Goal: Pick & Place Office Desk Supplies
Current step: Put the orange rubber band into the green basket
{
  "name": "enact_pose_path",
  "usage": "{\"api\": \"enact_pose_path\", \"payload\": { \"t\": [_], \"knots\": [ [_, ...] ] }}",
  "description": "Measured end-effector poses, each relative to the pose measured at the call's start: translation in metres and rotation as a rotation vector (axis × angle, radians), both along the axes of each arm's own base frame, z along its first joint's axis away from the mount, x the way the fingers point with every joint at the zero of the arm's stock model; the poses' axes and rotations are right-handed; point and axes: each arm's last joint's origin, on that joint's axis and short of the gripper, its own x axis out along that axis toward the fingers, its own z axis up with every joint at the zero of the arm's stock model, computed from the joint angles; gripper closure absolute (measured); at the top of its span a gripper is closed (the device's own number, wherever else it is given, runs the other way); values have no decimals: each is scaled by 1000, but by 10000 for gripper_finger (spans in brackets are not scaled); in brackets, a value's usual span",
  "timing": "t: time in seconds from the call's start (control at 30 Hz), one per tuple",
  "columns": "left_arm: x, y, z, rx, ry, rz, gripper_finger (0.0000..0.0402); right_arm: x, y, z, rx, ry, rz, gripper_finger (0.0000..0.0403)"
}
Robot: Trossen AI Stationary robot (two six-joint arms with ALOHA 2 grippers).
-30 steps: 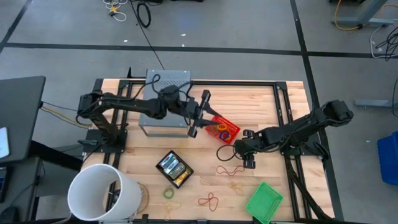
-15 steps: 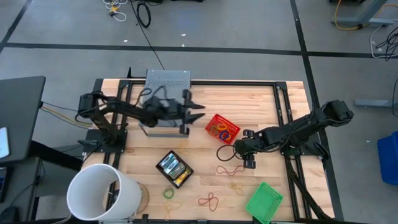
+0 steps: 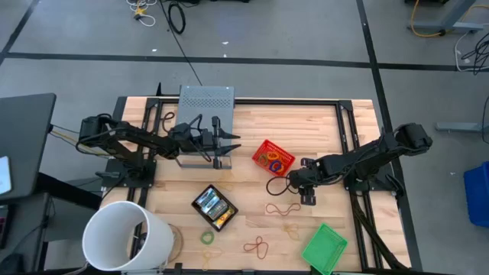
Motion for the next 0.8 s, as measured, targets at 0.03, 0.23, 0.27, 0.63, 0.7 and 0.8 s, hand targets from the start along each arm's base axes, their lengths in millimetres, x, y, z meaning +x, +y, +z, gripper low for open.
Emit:
{"api": "enact_pose_path", "payload": {
  "t": [0.03, 0.23, 0.27, 0.63, 0.7, 0.8],
  "knots": [
    [0, 1, 0, 8, -1, 4, 274, 1, -1, -3, -4, 10, 3, 211],
    [-2, 8, 1, 19, 0, -9, 274, 6, 0, -23, -32, 106, 35, 211],
    [-2, 10, 0, 13, 0, -18, 274, 7, 0, -25, -35, 118, 37, 213],
    [-2, 13, -7, 15, 81, -73, 274, 7, 11, -25, -39, 110, 47, 390],
    [-1, 13, -8, 17, 88, -77, 274, 10, 14, -19, -42, 117, 38, 395],
    [-1, 13, -8, 21, 90, -84, 274, 14, 22, -6, -29, 173, 50, 399]
  ]
}}
